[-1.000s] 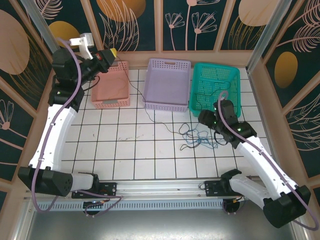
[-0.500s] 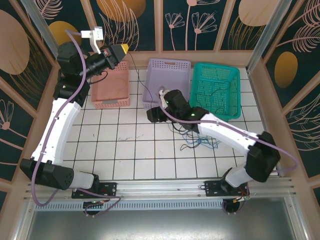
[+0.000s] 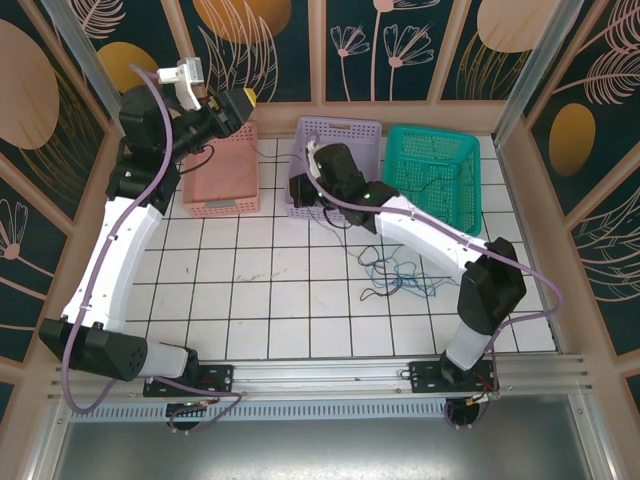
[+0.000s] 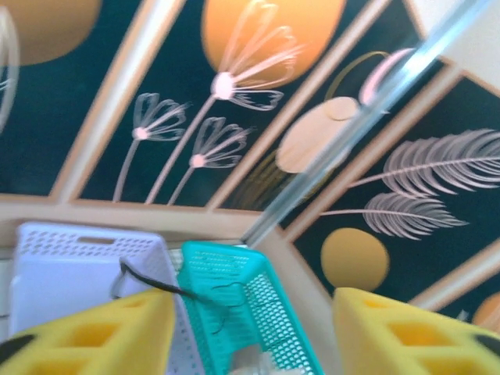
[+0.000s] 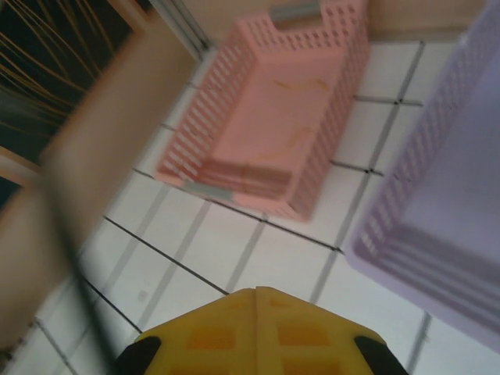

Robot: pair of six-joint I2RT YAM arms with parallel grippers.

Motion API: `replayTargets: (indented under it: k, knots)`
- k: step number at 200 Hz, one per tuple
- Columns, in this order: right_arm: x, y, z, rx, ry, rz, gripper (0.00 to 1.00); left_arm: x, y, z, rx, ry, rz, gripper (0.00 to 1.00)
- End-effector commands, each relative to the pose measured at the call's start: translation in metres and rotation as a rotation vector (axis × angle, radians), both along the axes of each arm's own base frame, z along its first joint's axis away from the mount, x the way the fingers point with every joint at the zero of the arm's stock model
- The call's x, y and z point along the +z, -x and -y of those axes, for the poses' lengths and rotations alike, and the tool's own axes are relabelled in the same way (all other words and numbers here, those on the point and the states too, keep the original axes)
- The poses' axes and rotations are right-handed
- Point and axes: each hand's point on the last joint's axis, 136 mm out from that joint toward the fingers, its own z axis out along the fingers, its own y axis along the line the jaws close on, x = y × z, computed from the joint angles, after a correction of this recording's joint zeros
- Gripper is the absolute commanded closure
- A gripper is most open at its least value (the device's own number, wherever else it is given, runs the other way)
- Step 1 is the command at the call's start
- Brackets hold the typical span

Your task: Untangle the cables

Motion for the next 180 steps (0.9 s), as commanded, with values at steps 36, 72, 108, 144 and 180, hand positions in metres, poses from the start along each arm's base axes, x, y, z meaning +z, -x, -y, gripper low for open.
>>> replayTargets:
  k: [36,72,108,144,180]
  knots:
    - [0.085,-0.013,0.028,-0.116,-0.221,-0.131,1.00,-0.057,0.021,-0.058,0.328,-0.012,-0.144,0.21]
    - [0.129,-0.024,0.046,-0.165,-0.276,-0.096,1.00,-0.086,0.040,-0.069,0.367,-0.023,-0.186,0.21]
    - [0.173,-0.026,0.046,-0.159,-0.338,-0.056,1.00,-0.132,0.058,-0.045,0.211,0.021,-0.254,0.41]
    - [0.191,-0.020,0.040,-0.117,-0.372,-0.045,1.00,-0.191,0.069,-0.023,0.121,0.178,-0.443,0.35]
    - [0.201,-0.012,0.039,-0.103,-0.388,-0.038,1.00,-0.226,0.066,-0.015,0.138,0.229,-0.573,0.34]
